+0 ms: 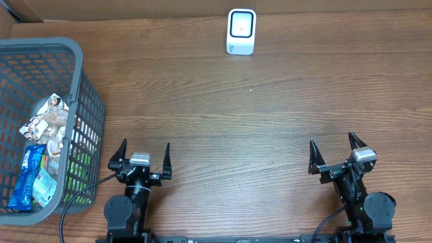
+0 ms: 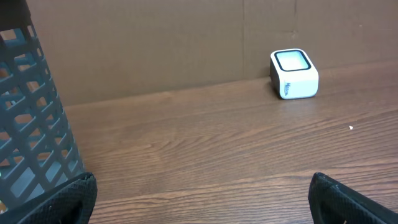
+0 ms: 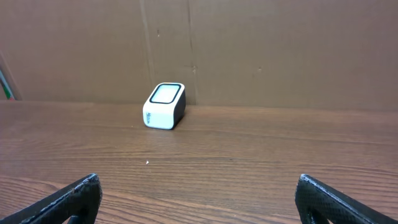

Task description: Scan the item barcode

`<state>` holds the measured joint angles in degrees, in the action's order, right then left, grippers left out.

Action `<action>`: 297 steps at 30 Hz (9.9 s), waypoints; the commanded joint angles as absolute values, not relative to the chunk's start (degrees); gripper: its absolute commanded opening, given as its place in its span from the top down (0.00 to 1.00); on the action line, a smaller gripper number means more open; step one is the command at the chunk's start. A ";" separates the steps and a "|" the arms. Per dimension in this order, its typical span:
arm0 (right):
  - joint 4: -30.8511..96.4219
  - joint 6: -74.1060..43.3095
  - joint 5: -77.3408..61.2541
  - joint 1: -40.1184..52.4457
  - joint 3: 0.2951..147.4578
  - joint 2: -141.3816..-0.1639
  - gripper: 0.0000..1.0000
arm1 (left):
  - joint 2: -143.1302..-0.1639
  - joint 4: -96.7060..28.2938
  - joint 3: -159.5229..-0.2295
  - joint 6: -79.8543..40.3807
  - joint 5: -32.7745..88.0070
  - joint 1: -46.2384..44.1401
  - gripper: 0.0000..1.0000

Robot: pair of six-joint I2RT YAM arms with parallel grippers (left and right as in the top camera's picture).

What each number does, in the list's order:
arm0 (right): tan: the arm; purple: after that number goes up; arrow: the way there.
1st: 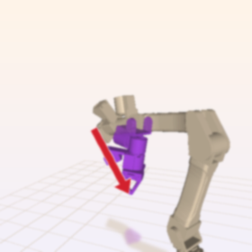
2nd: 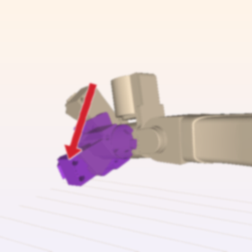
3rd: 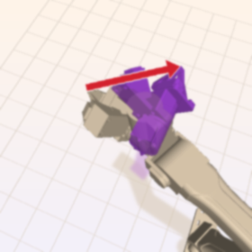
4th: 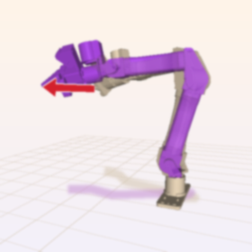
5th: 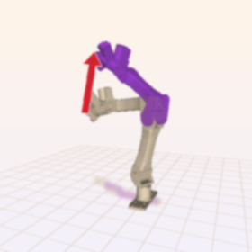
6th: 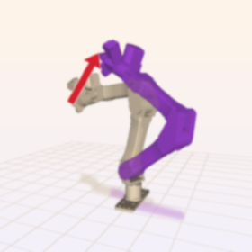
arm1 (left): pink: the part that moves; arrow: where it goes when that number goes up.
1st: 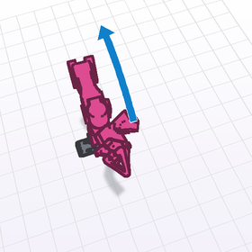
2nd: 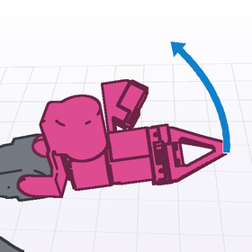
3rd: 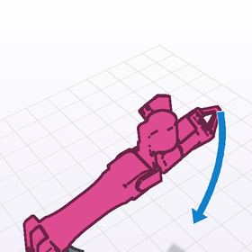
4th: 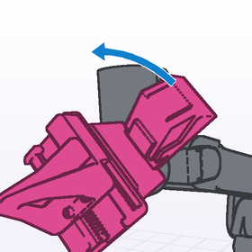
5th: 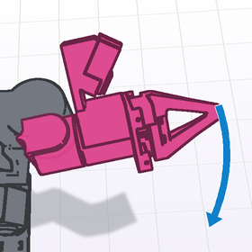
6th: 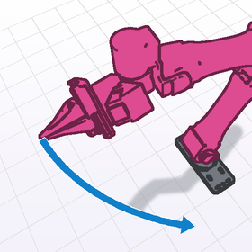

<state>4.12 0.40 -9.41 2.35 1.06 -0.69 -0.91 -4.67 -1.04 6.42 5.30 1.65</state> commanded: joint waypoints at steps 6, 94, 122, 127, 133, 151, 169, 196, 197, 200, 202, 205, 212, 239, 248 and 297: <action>3.77 0.23 -8.82 2.68 0.45 -0.16 0.00 | -0.27 -4.45 -0.47 6.66 4.43 1.87 0.01; 3.77 0.23 -8.82 2.68 0.45 -0.16 0.00 | -0.27 -4.45 -0.47 6.66 4.43 1.87 0.00; 3.77 0.23 -8.84 2.68 0.45 -0.16 0.00 | -0.27 -4.45 -0.47 6.66 4.43 1.85 0.00; 3.77 0.23 -8.84 2.68 0.45 -0.16 0.00 | -0.27 -4.45 -0.47 6.66 4.43 1.85 0.00; 3.77 0.23 -8.84 2.68 0.45 -0.16 0.00 | -0.27 -4.45 -0.47 6.66 4.43 1.87 0.00; 3.77 0.23 -8.84 2.68 0.45 -0.16 0.00 | -0.27 -4.45 -0.47 6.66 4.43 1.85 0.00; 3.77 0.23 -8.82 2.68 0.45 -0.16 0.00 | -0.27 -4.45 -0.47 6.66 4.43 1.87 0.00; 3.79 0.23 -8.80 2.66 0.45 -0.16 0.00 | -0.27 -4.45 -0.47 6.66 4.43 1.87 0.00; 3.75 0.23 -8.82 2.66 0.45 -0.16 0.00 | -0.27 -4.45 -0.47 6.66 4.43 1.85 0.01; 3.49 0.21 -9.08 2.66 0.45 -0.16 0.00 | -0.27 -4.43 -0.47 6.63 4.45 1.85 0.00; 3.53 0.21 -10.04 2.68 0.45 -0.16 0.00 | -0.27 -4.43 -0.47 6.66 4.43 1.87 0.00; 3.55 0.21 -10.57 2.68 0.45 -0.16 0.00 | -0.27 -4.43 -0.47 6.63 4.47 1.87 0.00; 3.20 -0.30 -11.09 2.61 0.49 -0.16 0.00 | -0.27 -2.61 -0.47 -0.25 4.49 1.85 0.01; 13.08 -2.15 -13.61 2.61 13.54 -0.16 0.00 | -0.36 -9.34 -13.39 -2.83 7.81 1.87 0.00; 16.19 -3.31 -15.77 2.61 20.03 -0.47 0.00 | -9.96 -15.44 -22.94 -2.76 10.59 1.87 0.00; 45.50 -4.51 -34.39 2.61 65.54 -61.17 0.00 | -94.78 -82.06 -117.14 -14.35 4.60 42.76 0.00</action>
<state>45.41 -4.51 -33.71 2.35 64.27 -61.14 -91.33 -81.89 -116.20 -18.96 3.40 41.60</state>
